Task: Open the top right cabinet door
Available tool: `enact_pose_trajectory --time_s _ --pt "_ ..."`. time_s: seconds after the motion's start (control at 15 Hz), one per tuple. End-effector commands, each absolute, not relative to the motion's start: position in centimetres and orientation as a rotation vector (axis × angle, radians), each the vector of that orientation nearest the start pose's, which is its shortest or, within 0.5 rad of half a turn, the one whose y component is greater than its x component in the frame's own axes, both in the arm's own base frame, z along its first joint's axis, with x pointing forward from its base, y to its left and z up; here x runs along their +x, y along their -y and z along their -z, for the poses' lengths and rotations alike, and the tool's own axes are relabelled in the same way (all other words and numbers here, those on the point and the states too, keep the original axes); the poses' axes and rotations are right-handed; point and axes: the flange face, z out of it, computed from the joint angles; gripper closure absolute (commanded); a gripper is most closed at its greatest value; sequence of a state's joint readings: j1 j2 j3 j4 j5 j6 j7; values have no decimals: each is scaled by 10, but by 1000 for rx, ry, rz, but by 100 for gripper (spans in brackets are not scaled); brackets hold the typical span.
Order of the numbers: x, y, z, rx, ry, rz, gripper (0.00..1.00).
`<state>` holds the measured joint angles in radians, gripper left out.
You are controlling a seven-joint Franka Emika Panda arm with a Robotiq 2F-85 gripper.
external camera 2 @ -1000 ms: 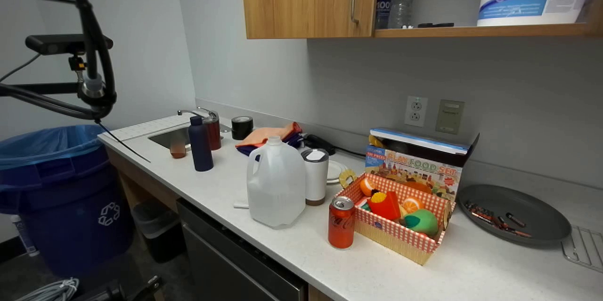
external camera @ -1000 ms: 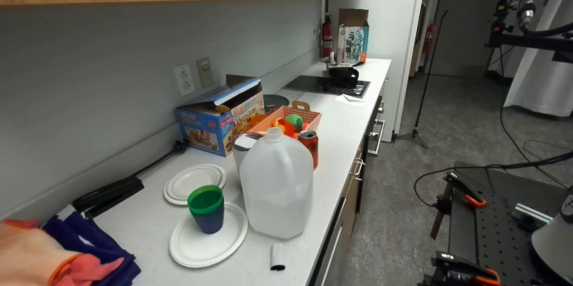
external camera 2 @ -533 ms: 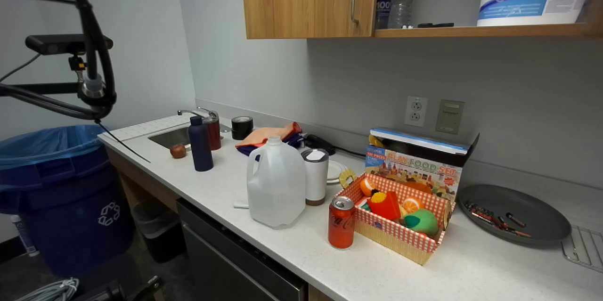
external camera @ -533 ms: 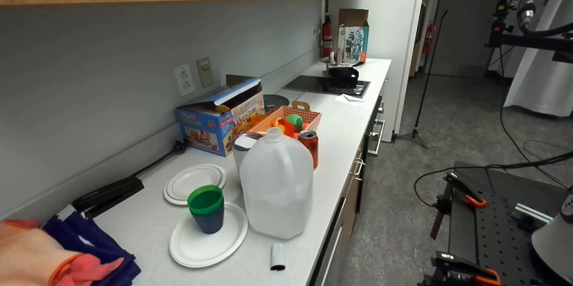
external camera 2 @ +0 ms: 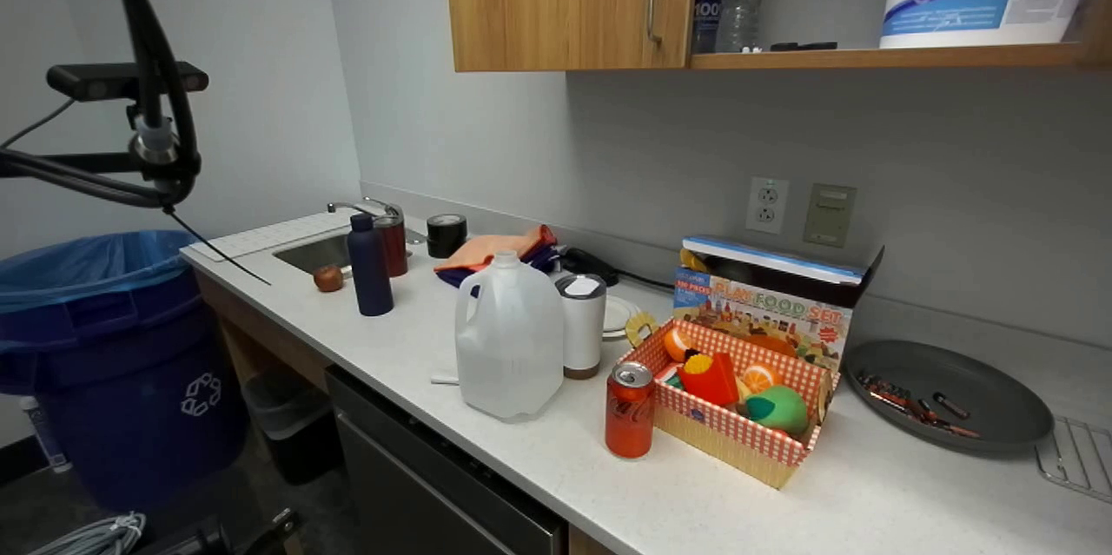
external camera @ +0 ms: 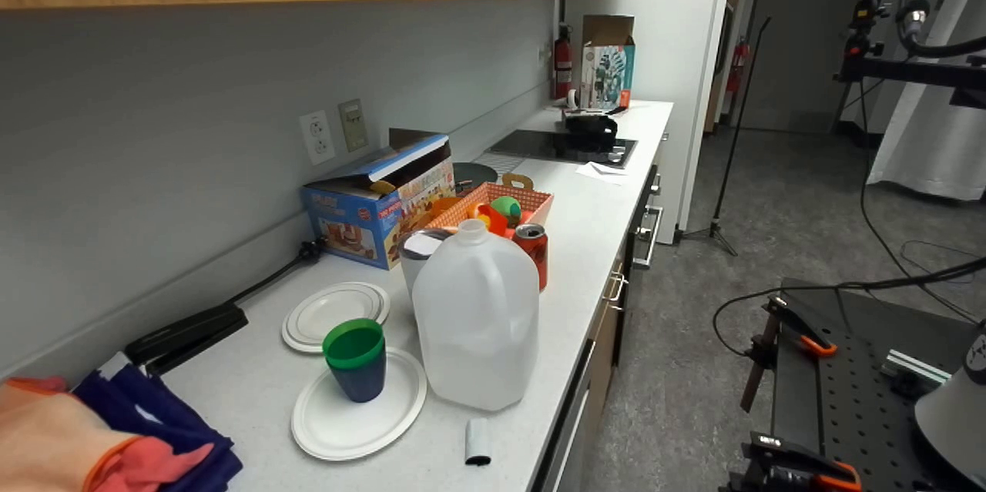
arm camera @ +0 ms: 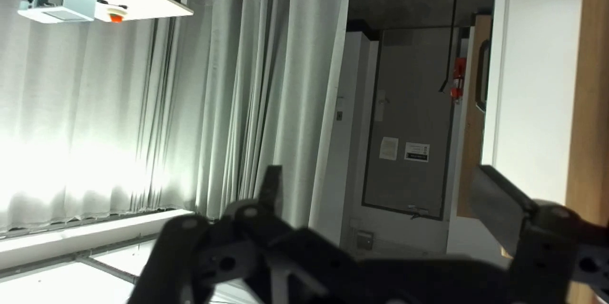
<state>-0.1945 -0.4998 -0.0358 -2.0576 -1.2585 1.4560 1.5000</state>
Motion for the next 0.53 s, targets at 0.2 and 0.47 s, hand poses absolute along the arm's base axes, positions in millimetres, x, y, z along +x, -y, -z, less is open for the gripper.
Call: enact_pose_trajectory --time_s 0.2,0.47 --pt "319 171 -725 1372 1471 -698 0" --pt "321 156 -725 1519 1458 -651 0"
